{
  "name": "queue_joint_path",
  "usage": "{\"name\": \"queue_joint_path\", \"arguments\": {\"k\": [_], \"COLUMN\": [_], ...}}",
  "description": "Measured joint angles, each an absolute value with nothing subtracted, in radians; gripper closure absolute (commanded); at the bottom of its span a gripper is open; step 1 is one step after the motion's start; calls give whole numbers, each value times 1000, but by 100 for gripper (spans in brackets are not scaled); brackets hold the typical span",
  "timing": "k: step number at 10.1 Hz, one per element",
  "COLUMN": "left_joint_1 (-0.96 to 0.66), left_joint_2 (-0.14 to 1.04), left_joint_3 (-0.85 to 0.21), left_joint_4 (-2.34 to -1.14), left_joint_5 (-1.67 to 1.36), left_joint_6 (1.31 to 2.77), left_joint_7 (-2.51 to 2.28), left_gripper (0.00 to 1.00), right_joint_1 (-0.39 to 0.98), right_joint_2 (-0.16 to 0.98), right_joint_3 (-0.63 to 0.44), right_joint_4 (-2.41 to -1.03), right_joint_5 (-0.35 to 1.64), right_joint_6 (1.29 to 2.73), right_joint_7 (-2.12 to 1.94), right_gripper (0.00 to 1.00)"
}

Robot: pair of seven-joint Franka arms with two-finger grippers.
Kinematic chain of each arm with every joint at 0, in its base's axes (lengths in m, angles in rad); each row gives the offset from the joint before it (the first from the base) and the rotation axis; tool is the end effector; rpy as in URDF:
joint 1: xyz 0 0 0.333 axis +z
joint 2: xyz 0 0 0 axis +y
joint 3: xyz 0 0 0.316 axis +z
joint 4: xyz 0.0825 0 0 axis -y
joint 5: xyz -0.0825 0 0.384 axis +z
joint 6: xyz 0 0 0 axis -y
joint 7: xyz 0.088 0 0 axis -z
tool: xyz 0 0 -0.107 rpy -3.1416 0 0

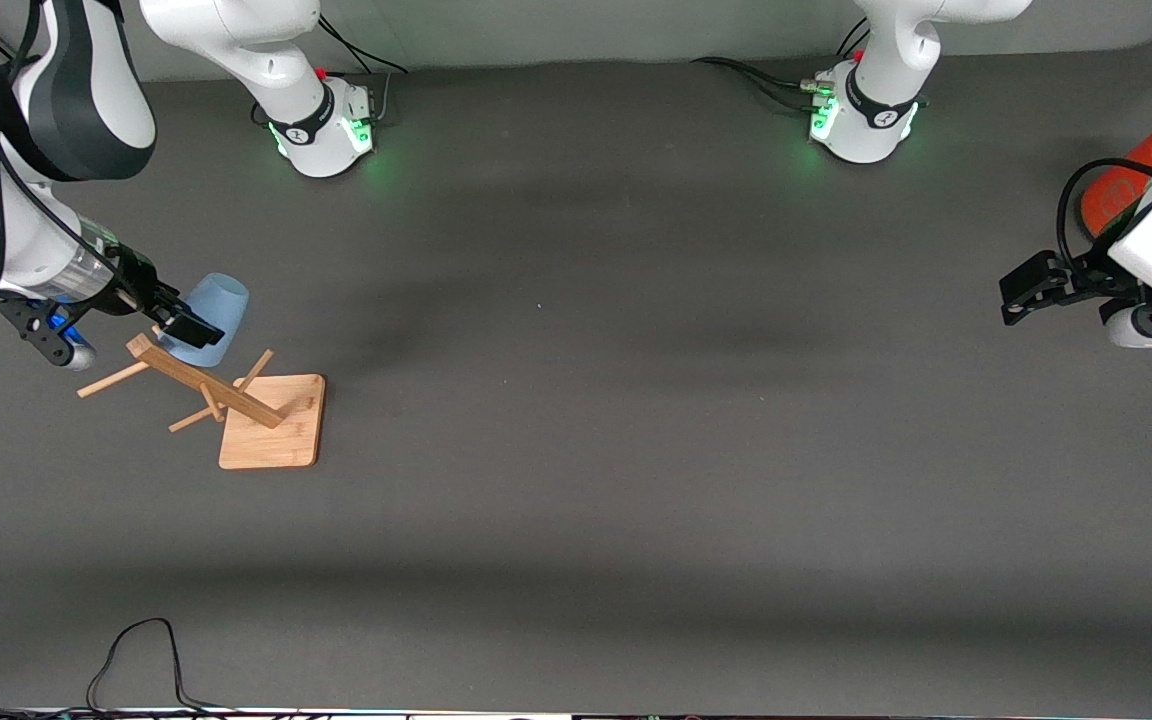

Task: Rotate and upright cup with both arms
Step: 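Close the right gripper around the blue cup on the peg, then pull the blue cup off the peg and carry it toward the table middle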

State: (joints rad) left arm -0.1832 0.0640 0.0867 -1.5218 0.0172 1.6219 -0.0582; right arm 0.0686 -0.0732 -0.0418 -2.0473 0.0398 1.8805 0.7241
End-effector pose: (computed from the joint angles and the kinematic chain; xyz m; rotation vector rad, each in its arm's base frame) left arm 0.5768 -0.0557 0.6162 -3.1206 0.0611 -0.0593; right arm 0.5221 0.0166 0.4646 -2.9384 1.0909 0.1599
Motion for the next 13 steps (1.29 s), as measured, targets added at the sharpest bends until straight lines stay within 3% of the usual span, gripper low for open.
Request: {"name": "queue_joint_path", "arguments": {"k": [1,2,9,13], "left_joint_1": [-183,-183,-183,-183], "left_joint_2": [64,64,64,64], "left_joint_3": [87,87,87,87], "left_joint_4": [-1522,-1522,-1522,-1522], "left_joint_5": [17,17,17,17], "left_joint_6": [1622,1622,1622,1622], "left_joint_7": [-58,-58,-58,-58], "left_gripper": [0,0,0,0], "right_joint_1": [69,69,70,109], "right_joint_2": [-72,-72,-72,-100], "right_joint_3": [-42,-42,-41,-31], "right_joint_4": [-2054,-2056,-2054,-1982], "right_joint_5": [40,40,43,44], "right_joint_6": [1884,1884,1879,1764], "right_joint_7": [724,725,725,751], "right_gripper": [28,40,44,44]}}
